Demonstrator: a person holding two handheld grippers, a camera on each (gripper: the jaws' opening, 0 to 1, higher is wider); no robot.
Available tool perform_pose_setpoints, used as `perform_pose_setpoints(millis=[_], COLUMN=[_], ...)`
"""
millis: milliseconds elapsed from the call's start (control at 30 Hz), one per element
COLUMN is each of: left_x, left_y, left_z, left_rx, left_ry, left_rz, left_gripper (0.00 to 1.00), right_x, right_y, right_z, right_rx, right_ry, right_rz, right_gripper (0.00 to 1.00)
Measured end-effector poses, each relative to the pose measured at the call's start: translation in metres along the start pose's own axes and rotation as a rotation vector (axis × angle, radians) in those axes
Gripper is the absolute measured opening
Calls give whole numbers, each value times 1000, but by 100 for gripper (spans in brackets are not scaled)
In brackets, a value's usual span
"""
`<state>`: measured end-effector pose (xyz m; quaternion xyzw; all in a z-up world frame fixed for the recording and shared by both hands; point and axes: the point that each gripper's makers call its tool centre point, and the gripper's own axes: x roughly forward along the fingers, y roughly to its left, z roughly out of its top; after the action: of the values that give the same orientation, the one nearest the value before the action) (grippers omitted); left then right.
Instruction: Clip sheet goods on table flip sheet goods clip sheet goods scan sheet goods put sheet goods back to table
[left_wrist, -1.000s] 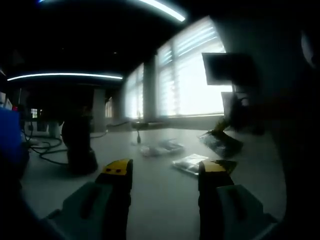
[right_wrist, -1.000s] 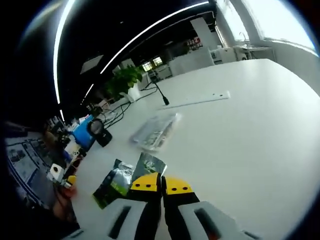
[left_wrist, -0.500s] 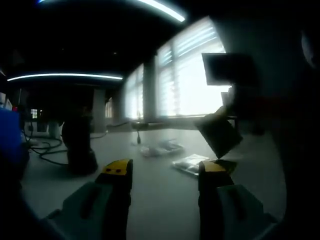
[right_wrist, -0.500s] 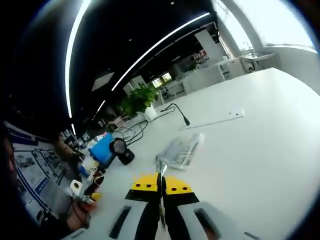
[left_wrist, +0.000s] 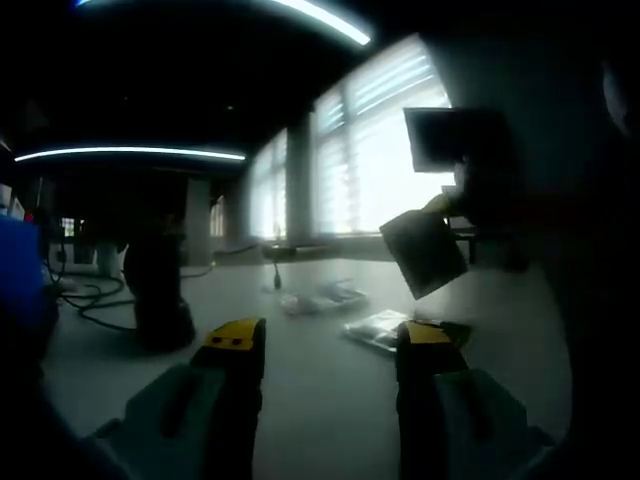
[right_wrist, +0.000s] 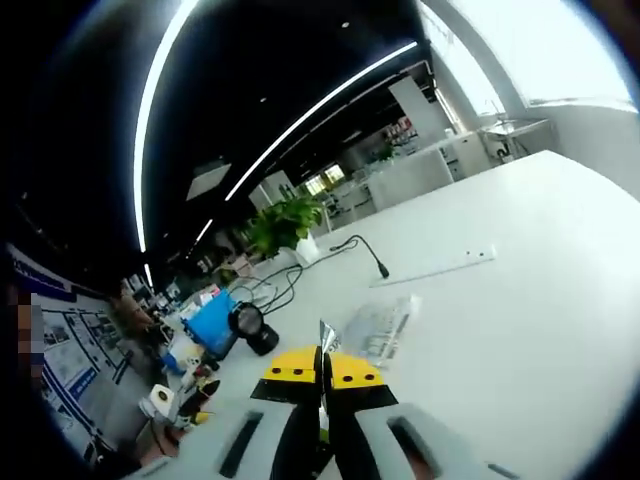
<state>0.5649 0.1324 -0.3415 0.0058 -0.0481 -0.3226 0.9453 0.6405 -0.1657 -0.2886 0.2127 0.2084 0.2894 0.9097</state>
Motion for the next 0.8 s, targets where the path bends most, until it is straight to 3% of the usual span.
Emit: perform_pose_setpoints(millis=[67,100,133,467,533,733,800], left_x=[0,0,0,0,0,0,-1], left_y=[0,0,0,1,1,0,1], left_z=[0,0,0,1,1,1,1], left_rx=[0,0,1,0,-1,-1,-2], left_ry=[1,1,0,-2,-3,-6,-7], left_rz=[-1,-1,0,1,0,-2,-1], left_gripper=[46,46,46,46,46,46,46], right_x=[1,-6,-7,9,11,26,20], right_y=[2,16,20,29,46,45,44], right_z=[2,31,38,59,72,73,71], right_rx=[9,14,17,93,104,109,120], right_ry=[-13,-27,-37,-127,-134,-145,-153], right_rz=[6,7,10,43,48,54,56], right_gripper=[0,0,0,0,0,0,0])
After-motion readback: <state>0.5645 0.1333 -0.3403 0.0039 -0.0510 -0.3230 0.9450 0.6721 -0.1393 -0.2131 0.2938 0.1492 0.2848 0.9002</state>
